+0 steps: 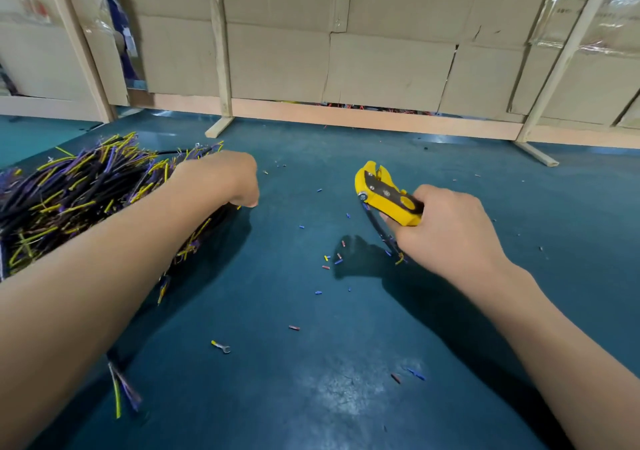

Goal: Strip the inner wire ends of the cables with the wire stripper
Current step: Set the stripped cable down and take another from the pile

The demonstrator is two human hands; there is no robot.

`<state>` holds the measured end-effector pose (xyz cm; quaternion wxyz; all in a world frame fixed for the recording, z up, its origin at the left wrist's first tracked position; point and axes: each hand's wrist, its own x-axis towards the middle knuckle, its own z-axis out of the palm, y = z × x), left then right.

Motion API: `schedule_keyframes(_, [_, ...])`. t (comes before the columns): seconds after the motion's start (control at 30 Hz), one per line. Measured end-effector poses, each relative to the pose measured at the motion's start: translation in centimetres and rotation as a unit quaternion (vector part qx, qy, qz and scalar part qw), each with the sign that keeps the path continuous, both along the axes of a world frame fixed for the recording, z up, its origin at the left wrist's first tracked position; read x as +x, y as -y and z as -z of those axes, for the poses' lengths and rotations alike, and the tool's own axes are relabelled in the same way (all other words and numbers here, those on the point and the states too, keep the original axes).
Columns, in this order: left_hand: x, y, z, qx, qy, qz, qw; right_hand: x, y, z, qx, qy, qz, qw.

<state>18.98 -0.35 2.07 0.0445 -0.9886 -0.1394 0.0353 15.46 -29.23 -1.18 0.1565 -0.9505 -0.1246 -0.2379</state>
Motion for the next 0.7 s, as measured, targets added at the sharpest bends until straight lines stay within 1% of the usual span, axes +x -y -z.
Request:
schedule_keyframes(0.07, [-0.1,-0.2,0.5,0.003,0.039,0.008,0.999,-0.1,-0.2,0.1,0.004,0.006,-0.001,1.0])
schedule_keyframes(0.13, [-0.3,-0.1,0.7,0.008,0.044,0.012,0.999,0.0,-0.2,0.3,0.01,0.003,-0.003,1.0])
schedule_keyframes(0.27, [-0.9,0.3,0.4,0.018,0.035,0.029,0.999,0.1,-0.1,0.4,0.02,-0.008,0.001,1.0])
schedule_keyframes(0.37, [-1.0,0.3,0.1,0.007,-0.004,0.041,0.999,0.1,-0.1,0.4,0.031,-0.009,0.004,0.999])
schedule_keyframes(0.43, [-0.8,0.2,-0.1,-0.031,-0.046,0.031,0.998,0.1,0.0,0.3,0.036,-0.007,0.007,0.999])
schedule_keyframes(0.5, [-0.8,-0.1,-0.4,-0.091,-0.059,0.015,0.994,0.1,0.0,0.3,0.038,-0.006,0.01,0.999])
schedule_keyframes(0.6, [-0.7,-0.5,-0.4,-0.191,-0.044,-0.013,0.98,0.1,0.0,0.2,0.043,-0.006,0.007,0.999])
schedule_keyframes(0.7, [-0.8,-1.0,-0.4,-0.244,-0.005,-0.027,0.969,0.0,-0.1,0.3,0.043,-0.005,0.005,0.999])
